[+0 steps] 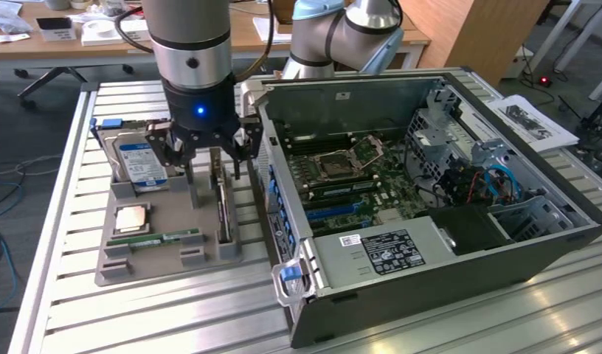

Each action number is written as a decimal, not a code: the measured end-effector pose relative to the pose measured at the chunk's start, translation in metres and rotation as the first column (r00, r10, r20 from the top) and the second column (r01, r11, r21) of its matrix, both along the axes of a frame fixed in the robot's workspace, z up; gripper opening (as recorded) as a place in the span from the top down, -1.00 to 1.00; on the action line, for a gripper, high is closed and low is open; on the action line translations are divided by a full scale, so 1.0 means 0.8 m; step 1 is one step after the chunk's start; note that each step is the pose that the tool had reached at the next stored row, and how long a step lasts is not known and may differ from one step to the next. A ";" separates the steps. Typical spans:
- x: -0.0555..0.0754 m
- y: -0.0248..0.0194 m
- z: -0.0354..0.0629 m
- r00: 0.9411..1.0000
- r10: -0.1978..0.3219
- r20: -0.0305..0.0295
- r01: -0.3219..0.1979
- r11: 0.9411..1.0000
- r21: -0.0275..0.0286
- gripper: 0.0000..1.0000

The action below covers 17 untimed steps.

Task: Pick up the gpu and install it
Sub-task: 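Pick up the gpu and move the gpu toward the slot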

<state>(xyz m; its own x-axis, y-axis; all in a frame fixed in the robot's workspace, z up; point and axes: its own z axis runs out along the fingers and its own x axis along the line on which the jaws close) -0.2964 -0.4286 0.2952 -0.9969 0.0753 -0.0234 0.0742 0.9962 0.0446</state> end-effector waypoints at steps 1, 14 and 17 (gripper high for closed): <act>0.000 0.0000 -0.001 1.000 0.000 0.000 0.000 1.000 0.000 -0.41; 0.000 0.0001 -0.023 1.000 0.000 0.000 0.000 1.000 0.000 -0.41; 0.000 0.0000 -0.027 1.000 0.000 0.000 0.000 1.000 0.000 -0.41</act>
